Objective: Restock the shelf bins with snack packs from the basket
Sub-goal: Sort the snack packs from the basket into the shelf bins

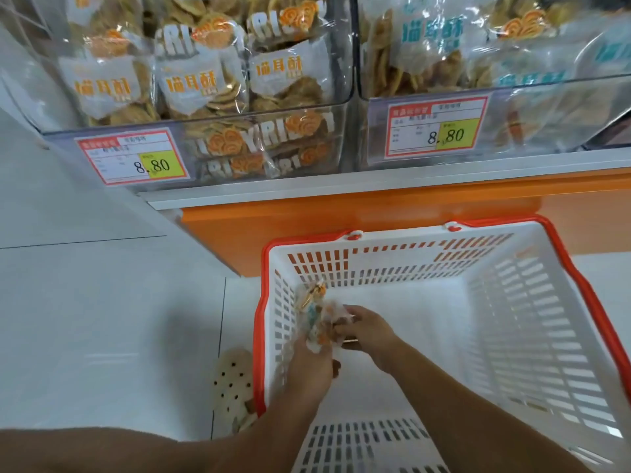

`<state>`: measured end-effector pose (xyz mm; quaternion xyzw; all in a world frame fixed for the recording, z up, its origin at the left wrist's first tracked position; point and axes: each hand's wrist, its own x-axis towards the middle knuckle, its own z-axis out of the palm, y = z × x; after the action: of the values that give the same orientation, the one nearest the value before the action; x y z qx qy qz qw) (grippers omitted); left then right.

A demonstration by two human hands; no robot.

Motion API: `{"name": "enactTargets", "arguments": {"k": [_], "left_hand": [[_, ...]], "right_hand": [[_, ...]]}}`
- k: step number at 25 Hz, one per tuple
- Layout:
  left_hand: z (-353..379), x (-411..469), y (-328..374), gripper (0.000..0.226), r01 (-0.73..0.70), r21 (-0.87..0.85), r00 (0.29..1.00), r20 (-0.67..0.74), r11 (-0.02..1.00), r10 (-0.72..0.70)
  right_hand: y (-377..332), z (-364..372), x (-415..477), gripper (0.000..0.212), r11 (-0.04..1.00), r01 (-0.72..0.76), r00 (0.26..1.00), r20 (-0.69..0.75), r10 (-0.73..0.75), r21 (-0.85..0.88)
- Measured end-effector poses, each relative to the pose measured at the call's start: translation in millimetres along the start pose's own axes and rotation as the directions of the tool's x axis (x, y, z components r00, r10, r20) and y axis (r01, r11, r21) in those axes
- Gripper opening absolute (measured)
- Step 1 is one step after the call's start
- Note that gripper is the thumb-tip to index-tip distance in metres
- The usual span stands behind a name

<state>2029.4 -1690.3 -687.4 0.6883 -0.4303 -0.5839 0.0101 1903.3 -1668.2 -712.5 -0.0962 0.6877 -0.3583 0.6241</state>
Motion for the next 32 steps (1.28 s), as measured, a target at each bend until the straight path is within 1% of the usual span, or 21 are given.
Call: {"name": "enactTargets", "arguments": {"k": [1, 2, 3, 5, 6, 7, 9, 11, 14, 17, 20, 24, 26, 28, 30, 32], "left_hand": [[-0.6, -5.9, 5.1, 0.025, 0.021, -0.016, 1.0, -0.005, 1.0, -0.021], [-1.3, -9.6, 9.2, 0.027, 0.006, 0.016, 1.0, 0.021, 1.0, -0.007], [-2.9, -14.4, 13.2, 0.03, 0.001, -0.008, 0.996, 0.091, 1.0, -0.001], [-2.9, -25.2, 23.9, 0.03, 0.031, -0.221, 0.958, 0.285, 0.975, 0.034], [-2.2, -31.9, 30.0, 0.025, 0.048, -0.324, 0.93, 0.36, 0.945, 0.076], [-0.8, -36.7, 35.0, 0.021, 0.049, -0.393, 0.914, 0.388, 0.918, 0.117], [1.1, -44.8, 43.3, 0.015, 0.004, -0.445, 0.912, 0.368, 0.895, 0.179], [3.4, -51.4, 47.3, 0.014, -0.031, -0.455, 0.905, 0.364, 0.89, 0.218], [9.0, -65.2, 52.4, 0.017, -0.03, -0.448, 0.881, 0.41, 0.894, 0.235], [16.5, -78.1, 55.9, 0.016, -0.049, -0.44, 0.865, 0.43, 0.897, 0.258], [21.3, -88.2, 58.2, 0.015, -0.069, -0.436, 0.851, 0.443, 0.897, 0.281], [18.1, -99.4, 58.6, 0.017, -0.084, -0.455, 0.845, 0.439, 0.886, 0.306], [13.5, -105.7, 59.9, 0.019, -0.125, -0.466, 0.839, 0.422, 0.876, 0.344], [7.2, -111.6, 63.4, 0.023, -0.195, -0.476, 0.826, 0.392, 0.857, 0.406], [-1.9, -117.4, 70.9, 0.028, -0.278, -0.46, 0.811, 0.358, 0.843, 0.462], [-12.8, -123.5, 81.3, 0.031, -0.352, -0.382, 0.818, 0.318, 0.855, 0.479]], "right_hand": [[-2.2, -13.2, -10.2, 0.036, 0.999, 0.034, 0.998, 0.053, -0.036, 0.041], [-3.4, -25.5, -19.9, 0.036, 0.995, 0.068, 0.99, 0.116, -0.077, 0.079], [-5.5, -35.2, -30.7, 0.038, 0.989, 0.097, 0.978, 0.172, -0.116, 0.112], [-13.5, -48.4, -52.2, 0.045, 0.972, 0.14, 0.961, 0.211, -0.179, 0.187], [-17.6, -51.6, -61.1, 0.045, 0.959, 0.169, 0.955, 0.203, -0.217, 0.227], [-20.6, -54.0, -68.6, 0.043, 0.94, 0.205, 0.95, 0.175, -0.258, 0.272], [-24.5, -60.1, -81.5, 0.036, 0.89, 0.271, 0.949, 0.051, -0.31, 0.367], [-24.0, -70.8, -93.5, 0.032, 0.861, 0.316, 0.946, -0.059, -0.32, 0.399], [-21.1, -86.8, -112.6, 0.031, 0.869, 0.338, 0.941, -0.131, -0.312, 0.362], [-18.9, -95.4, -127.8, 0.025, 0.848, 0.373, 0.927, -0.185, -0.326, 0.377], [-18.2, -98.5, -137.7, 0.023, 0.826, 0.395, 0.918, -0.208, -0.337, 0.402], [-23.6, -94.3, -148.4, 0.021, 0.827, 0.396, 0.918, -0.212, -0.336, 0.4], [-26.5, -89.9, -151.9, 0.024, 0.812, 0.402, 0.916, -0.207, -0.345, 0.424], [-30.0, -85.7, -157.9, 0.031, 0.799, 0.417, 0.909, -0.18, -0.377, 0.433], [-38.2, -78.2, -167.4, 0.038, 0.814, 0.434, 0.899, -0.137, -0.415, 0.385], [-49.4, -64.7, -177.5, 0.032, 0.841, 0.474, 0.88, -0.151, -0.45, 0.261]]}}
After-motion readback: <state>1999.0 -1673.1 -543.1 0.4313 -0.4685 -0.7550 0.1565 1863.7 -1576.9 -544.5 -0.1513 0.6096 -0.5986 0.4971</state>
